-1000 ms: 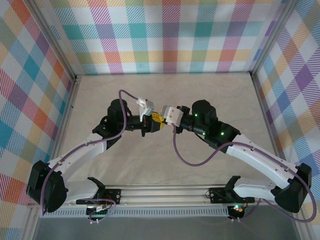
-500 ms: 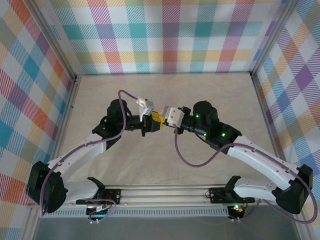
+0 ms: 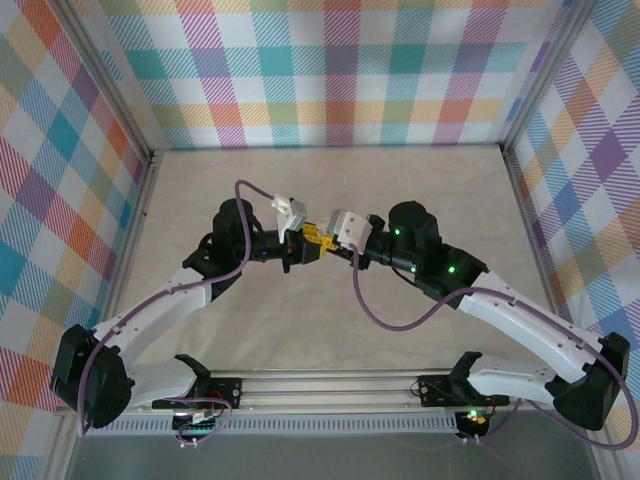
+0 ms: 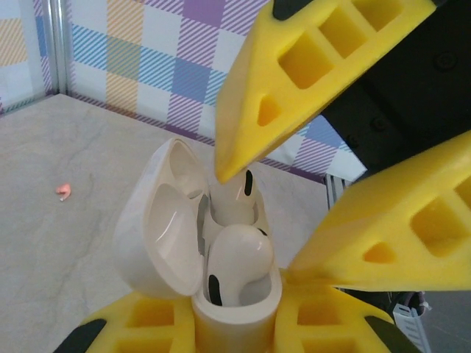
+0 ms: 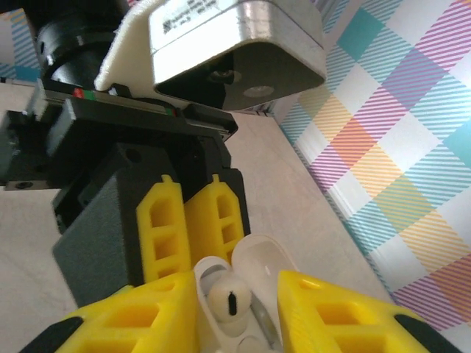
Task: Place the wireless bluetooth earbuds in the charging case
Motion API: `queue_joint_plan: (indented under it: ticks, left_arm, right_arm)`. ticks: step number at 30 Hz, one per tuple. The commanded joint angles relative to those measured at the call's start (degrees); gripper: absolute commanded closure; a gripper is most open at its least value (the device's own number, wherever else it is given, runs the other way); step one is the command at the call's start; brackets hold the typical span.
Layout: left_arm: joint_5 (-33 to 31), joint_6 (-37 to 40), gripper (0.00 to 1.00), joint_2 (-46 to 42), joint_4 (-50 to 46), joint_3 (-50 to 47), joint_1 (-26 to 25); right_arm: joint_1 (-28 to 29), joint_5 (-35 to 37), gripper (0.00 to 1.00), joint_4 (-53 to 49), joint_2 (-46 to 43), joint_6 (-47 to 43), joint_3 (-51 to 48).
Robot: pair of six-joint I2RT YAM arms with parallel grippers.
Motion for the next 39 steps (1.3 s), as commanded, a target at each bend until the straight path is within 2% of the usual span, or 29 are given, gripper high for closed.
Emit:
queue_joint_plan:
  ticks: [1, 5, 10, 17, 26, 39]
  left_arm:
    - [-0.58, 1.15, 1.00, -1.65, 2.01, 1.17, -0.10]
    - [-0.65, 2.01, 1.00, -1.46, 1.98, 0.69, -0.09]
    - [-0.37, 3.42, 1.00, -0.83, 1.47, 0.69, -0.10]
    - [1.55, 6.22, 1.00, -1.20, 1.37, -0.49, -0.35]
    - [2.58, 12.47, 1.00, -4.62, 0.09, -2.39, -0.53]
    - [3.57, 13.62, 1.00, -2.70, -2.46, -0.11, -0.62]
  right_arm:
    - [0.38, -2.30, 0.64, -4.34, -2.33, 6.35, 4.76]
    - [-0.49, -2.47, 0.59, -10.42, -2.62, 12.32, 10.00]
    - [-3.93, -2.99, 0.56, -13.17, -3.66, 18.36, 13.36]
    - [-12.71, -3.93, 0.55, -24.42, 5.02, 29.53, 21.90]
    - [-20.15, -14.52, 0.55, -29.22, 14.13, 40.92, 24.49]
    - [-20.45, -33.88, 0.60, -19.15, 16.76, 45.64, 17.90]
